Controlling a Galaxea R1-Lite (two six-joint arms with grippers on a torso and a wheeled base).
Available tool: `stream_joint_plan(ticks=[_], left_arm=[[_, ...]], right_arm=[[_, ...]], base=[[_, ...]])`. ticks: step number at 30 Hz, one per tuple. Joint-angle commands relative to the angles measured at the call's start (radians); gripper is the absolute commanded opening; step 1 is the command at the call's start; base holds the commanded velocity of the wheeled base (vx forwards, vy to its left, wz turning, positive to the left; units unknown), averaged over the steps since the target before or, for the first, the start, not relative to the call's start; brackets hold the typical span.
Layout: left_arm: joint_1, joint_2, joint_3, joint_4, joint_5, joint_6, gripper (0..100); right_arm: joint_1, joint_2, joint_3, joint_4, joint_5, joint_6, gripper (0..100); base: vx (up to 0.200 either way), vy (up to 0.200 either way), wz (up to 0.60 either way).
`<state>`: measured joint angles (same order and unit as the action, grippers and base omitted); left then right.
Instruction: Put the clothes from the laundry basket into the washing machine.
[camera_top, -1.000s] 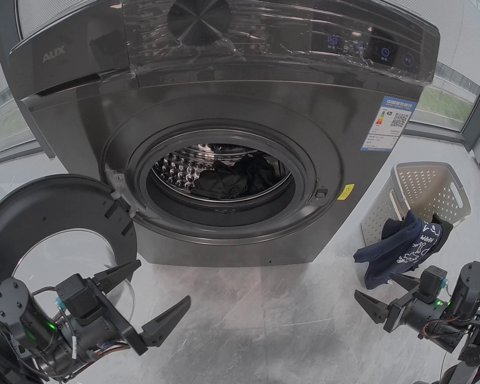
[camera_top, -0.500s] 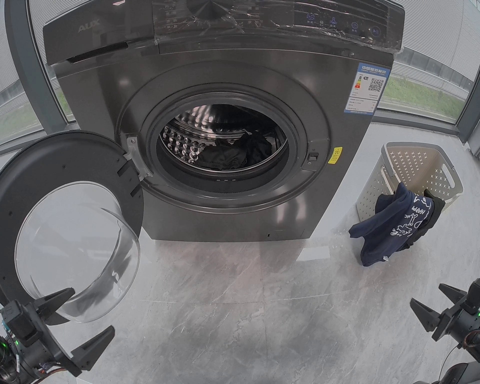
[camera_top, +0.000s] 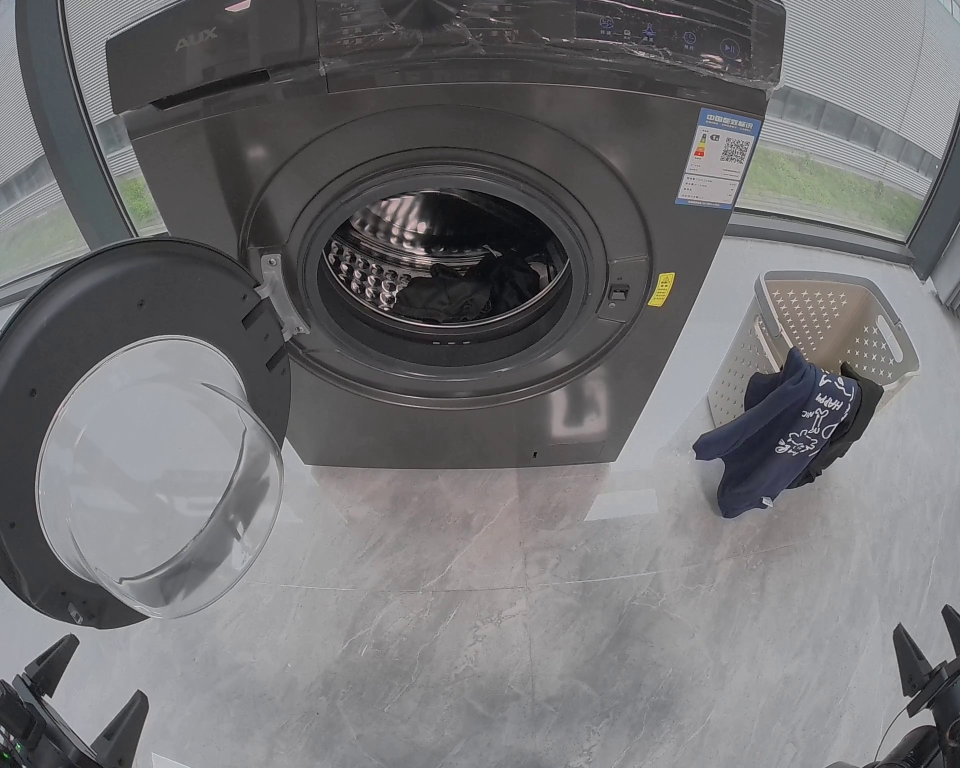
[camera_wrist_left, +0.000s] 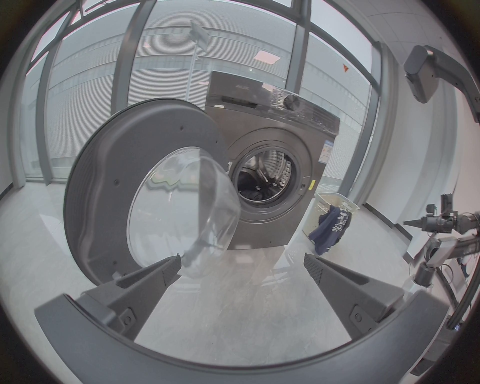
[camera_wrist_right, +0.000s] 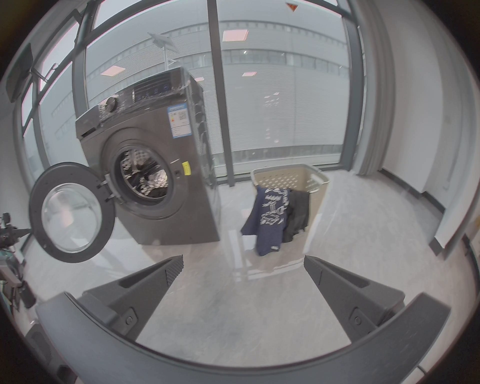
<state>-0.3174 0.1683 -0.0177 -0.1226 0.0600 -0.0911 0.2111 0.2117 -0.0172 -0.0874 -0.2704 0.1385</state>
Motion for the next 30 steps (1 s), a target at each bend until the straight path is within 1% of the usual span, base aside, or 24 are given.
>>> stream_joint_plan(ticks=[1, 3, 4, 6, 7, 8, 9, 11, 12, 13, 14, 15, 16, 17, 19, 21, 22, 24, 25, 26, 27, 28, 29, 30], left_arm=[[0.120, -0.076, 0.018, 0.035, 0.003, -0.027, 100], [0.176, -0.075, 0.018, 0.029, -0.012, -0.006, 100], [0.215, -0.076, 0.018, 0.037, -0.028, 0.040, 100], [0.265, -0.082, 0.018, 0.043, -0.045, 0.068, 100], [0.290, -0.090, 0.018, 0.043, -0.054, 0.067, 100], [0.339, -0.121, 0.018, 0.043, -0.080, 0.063, 100], [0.345, -0.131, 0.018, 0.041, -0.081, 0.074, 100], [0.340, -0.125, 0.018, 0.041, -0.057, 0.074, 100], [0.339, -0.125, 0.018, 0.041, -0.042, 0.074, 100], [0.339, -0.130, 0.018, 0.041, -0.028, 0.079, 100], [0.334, -0.138, 0.018, 0.044, -0.014, 0.082, 100], [0.334, -0.138, 0.018, 0.044, -0.014, 0.082, 100], [0.333, -0.142, 0.018, 0.049, -0.020, 0.085, 100], [0.328, -0.145, 0.018, 0.058, -0.032, 0.071, 100], [0.317, -0.162, 0.012, 0.077, -0.126, 0.030, 100], [0.317, -0.162, 0.005, 0.083, -0.272, -0.045, 100], [0.319, -0.162, 0.002, 0.084, -0.292, -0.055, 100], [0.319, -0.164, 0.007, 0.078, -0.246, -0.052, 100], [0.319, -0.165, 0.008, 0.081, -0.081, -0.009, 100], [0.319, -0.165, 0.007, 0.087, -0.016, 0.033, 100], [0.317, -0.167, 0.005, 0.089, 0.007, 0.068, 100], [0.317, -0.167, 0.005, 0.089, 0.006, 0.093, 100], [0.317, -0.167, 0.007, 0.089, -0.003, 0.094, 100], [0.316, -0.167, 0.007, 0.089, -0.035, 0.091, 100]], right_arm=[[-0.067, -0.121, 0.013, 0.035, -0.038, -0.040, 100], [-0.070, -0.121, 0.013, 0.035, -0.041, -0.057, 100], [-0.079, -0.121, 0.013, 0.035, -0.044, -0.073, 100], [-0.113, -0.118, 0.013, 0.034, -0.052, -0.096, 100], [-0.130, -0.118, 0.013, 0.034, -0.052, -0.099, 100], [-0.200, -0.143, 0.006, 0.051, -0.041, -0.111, 100], [-0.256, -0.160, 0.005, 0.058, -0.052, -0.103, 100], [-0.251, -0.169, 0.005, 0.061, -0.039, -0.106, 100], [-0.237, -0.181, 0.003, 0.069, -0.013, -0.111, 100], [-0.220, -0.192, 0.002, 0.069, 0.053, -0.120, 100], [-0.222, -0.206, 0.000, 0.074, 0.148, -0.131, 100], [-0.222, -0.206, 0.000, 0.074, 0.148, -0.131, 100], [-0.222, -0.207, 0.002, 0.064, 0.316, -0.140, 100], [-0.219, -0.209, 0.000, 0.072, 0.327, -0.134, 100], [-0.220, -0.207, -0.003, 0.080, 0.201, -0.112, 100], [-0.219, -0.210, -0.004, 0.087, 0.060, -0.114, 100], [-0.219, -0.210, -0.009, 0.098, 0.040, -0.119, 100], [-0.219, -0.210, -0.009, 0.101, 0.023, -0.126, 100], [-0.219, -0.210, -0.009, 0.097, 0.036, -0.131, 100], [-0.220, -0.210, -0.006, 0.089, 0.056, -0.128, 100], [-0.220, -0.210, -0.004, 0.089, 0.105, -0.120, 100], [-0.220, -0.210, 0.000, 0.087, 0.191, -0.105, 100], [-0.217, -0.210, 0.013, 0.089, 0.254, -0.102, 100], [-0.217, -0.212, 0.017, 0.086, 0.278, -0.105, 100]], base=[[0.000, -0.200, 0.00], [0.000, -0.200, 0.00], [0.000, -0.200, 0.00], [0.000, -0.200, 0.00], [0.000, -0.200, 0.00], [0.000, -0.200, 0.00], [0.000, -0.200, 0.00], [0.000, -0.200, 0.00], [0.000, -0.200, 0.00], [0.000, -0.200, 0.00], [0.000, -0.200, 0.00], [0.000, -0.200, 0.00], [0.000, -0.200, 0.00], [0.000, -0.200, 0.00], [0.000, -0.200, 0.00], [0.000, -0.200, 0.00], [0.000, -0.200, 0.00], [0.000, -0.200, 0.00], [0.000, -0.200, 0.00], [0.000, -0.200, 0.00], [0.000, -0.200, 0.00], [0.000, -0.200, 0.00], [0.000, -0.200, 0.00], [0.000, -0.200, 0.00]])
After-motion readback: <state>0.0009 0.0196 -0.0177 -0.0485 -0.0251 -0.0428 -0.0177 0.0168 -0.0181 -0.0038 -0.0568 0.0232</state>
